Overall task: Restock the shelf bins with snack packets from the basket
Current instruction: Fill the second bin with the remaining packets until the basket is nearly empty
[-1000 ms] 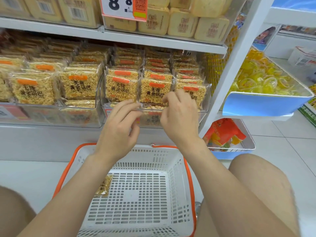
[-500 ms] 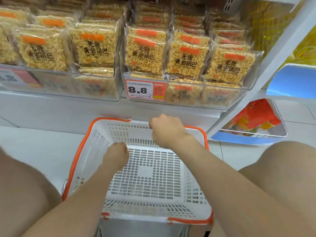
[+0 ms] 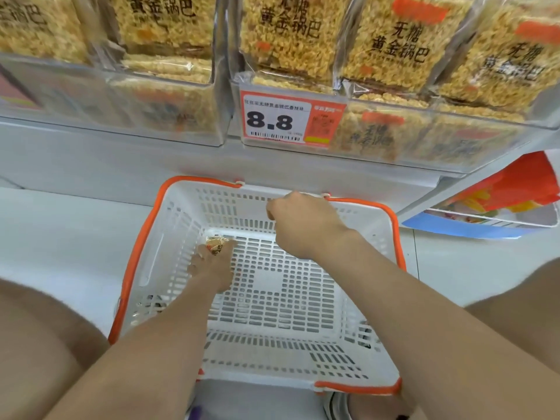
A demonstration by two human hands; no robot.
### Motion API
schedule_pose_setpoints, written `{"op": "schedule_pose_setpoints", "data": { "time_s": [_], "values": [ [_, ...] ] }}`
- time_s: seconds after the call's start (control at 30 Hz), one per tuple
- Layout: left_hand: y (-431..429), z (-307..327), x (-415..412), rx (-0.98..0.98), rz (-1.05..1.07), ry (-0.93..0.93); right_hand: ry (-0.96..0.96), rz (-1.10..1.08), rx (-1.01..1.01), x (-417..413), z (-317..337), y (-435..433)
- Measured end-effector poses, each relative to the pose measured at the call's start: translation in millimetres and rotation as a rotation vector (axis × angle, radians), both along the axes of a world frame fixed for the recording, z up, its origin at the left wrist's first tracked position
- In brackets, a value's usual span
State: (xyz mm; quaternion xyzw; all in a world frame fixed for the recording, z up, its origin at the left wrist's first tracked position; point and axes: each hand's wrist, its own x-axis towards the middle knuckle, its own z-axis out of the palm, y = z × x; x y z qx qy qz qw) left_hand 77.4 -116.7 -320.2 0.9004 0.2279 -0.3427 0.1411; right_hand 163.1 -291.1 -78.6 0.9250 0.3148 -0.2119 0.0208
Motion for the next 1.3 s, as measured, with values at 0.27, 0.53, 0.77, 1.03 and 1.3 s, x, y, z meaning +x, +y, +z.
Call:
{"op": "schedule_pose_setpoints", "data": {
  "time_s": [0.27,0.53,0.77,1.03,1.3],
  "values": [
    [-12,-9,-9,0.076,-0.005,-0.079,0.030,-0.009,0.026,-2,-7,-4],
    [-15,13,-14,0.080,0.032,-0.145,0.079,0.006,-0.008,-1,7,-8],
    [-28,83,18,-0.205,-0.037,-0.247,0.203,-0.050,-0.018,10,37,-25],
    [-35,219,38,-0.512,-0.206,-0.587,0.073,-0.100,0.044,-5,70,-52],
    [-23,338,40,-0.632,-0.325,-0.802,0.017,-0.255,0.511,-19,134,-57]
  ]
}}
